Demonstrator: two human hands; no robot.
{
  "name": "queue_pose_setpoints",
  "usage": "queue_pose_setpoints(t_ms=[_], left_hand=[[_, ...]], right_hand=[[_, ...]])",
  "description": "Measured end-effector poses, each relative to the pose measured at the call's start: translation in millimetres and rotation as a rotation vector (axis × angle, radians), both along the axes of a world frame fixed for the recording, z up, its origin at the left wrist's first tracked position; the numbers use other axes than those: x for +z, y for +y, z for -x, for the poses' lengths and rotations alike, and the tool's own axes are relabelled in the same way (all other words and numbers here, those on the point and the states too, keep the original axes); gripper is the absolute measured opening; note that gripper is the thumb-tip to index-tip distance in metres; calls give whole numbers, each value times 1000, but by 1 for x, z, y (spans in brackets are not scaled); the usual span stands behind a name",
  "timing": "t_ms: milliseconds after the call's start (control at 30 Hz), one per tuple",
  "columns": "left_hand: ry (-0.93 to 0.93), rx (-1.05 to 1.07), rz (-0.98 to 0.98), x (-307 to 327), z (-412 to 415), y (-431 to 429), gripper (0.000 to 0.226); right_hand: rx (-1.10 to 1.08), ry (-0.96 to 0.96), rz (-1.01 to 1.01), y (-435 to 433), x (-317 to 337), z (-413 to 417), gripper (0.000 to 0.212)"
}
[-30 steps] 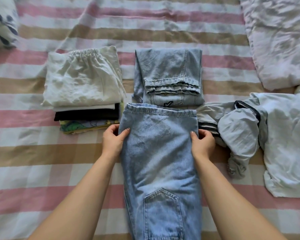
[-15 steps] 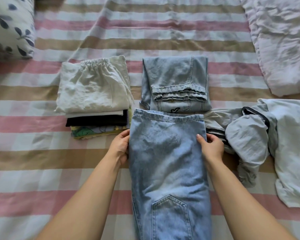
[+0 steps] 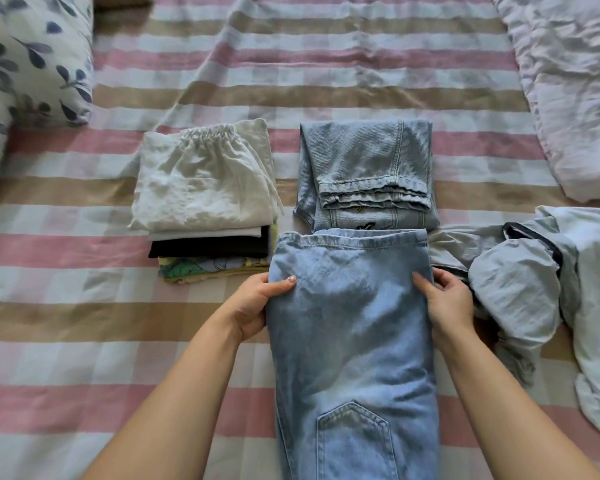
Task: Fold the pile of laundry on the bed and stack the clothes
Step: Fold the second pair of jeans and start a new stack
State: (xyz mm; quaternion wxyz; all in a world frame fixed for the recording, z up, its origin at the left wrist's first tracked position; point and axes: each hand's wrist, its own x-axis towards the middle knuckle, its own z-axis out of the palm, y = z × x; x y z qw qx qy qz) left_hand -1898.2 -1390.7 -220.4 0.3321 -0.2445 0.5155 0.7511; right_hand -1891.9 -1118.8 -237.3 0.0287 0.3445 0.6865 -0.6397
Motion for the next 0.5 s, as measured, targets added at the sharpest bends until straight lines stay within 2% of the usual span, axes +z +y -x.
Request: queue_pose_setpoints(t_ms=[100,167,233,367,433,500], left_hand=[[220,112,0,5,-2,-18,24],[328,101,122,3,-2,-28,21],[365,94,289,-6,-1,-26,13],[309,122,555,-25,6,-11,10],[347,97,690,-31,9,-8,14],[421,77,863,-31,8,-6,2]], right_hand=[[-14,76,44,7,6,2,8],[6,100,25,10,8,6,6],[41,83,-42,7,5,13,10],[119,-43,-137,0,-10,24,24],[204,-88,-294,1,-11,28,27],[283,-5,-518,4,-6,32,28]])
